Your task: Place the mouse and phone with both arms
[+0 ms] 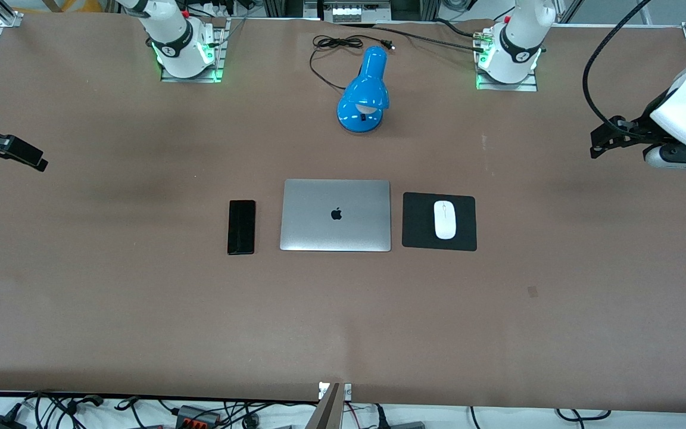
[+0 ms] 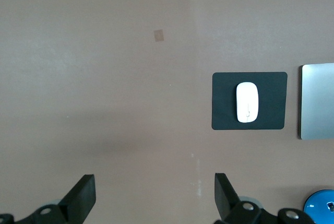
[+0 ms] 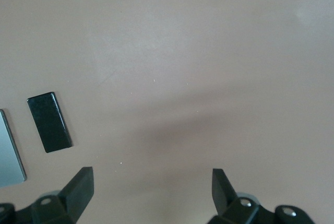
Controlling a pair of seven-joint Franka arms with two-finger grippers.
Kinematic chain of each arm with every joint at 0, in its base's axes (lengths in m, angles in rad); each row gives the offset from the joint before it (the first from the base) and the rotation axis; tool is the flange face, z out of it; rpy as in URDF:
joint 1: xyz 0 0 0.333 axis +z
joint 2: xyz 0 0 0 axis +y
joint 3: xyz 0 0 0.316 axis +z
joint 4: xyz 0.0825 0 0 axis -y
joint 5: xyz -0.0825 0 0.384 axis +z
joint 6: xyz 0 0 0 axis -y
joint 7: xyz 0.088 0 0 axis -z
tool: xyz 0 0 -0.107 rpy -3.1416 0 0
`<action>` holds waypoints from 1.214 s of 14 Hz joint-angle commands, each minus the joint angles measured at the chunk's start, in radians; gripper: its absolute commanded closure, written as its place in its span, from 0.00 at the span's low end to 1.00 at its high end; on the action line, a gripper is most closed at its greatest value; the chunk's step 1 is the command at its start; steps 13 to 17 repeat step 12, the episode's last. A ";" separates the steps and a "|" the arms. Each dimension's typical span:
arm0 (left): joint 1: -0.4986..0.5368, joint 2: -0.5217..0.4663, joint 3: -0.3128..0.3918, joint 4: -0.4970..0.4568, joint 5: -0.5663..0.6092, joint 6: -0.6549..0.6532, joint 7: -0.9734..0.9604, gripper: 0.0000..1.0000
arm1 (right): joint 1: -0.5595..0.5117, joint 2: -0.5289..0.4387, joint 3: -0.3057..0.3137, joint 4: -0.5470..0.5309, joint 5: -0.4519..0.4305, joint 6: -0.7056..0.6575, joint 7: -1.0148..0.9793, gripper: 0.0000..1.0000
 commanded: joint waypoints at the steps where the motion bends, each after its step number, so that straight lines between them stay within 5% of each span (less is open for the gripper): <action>1: 0.015 -0.011 -0.016 -0.005 -0.018 0.011 0.023 0.00 | -0.002 0.000 0.002 0.007 -0.006 0.002 -0.015 0.00; 17: 0.017 -0.005 -0.017 0.004 -0.018 0.002 0.026 0.00 | -0.002 0.003 0.002 0.004 0.019 0.000 -0.116 0.00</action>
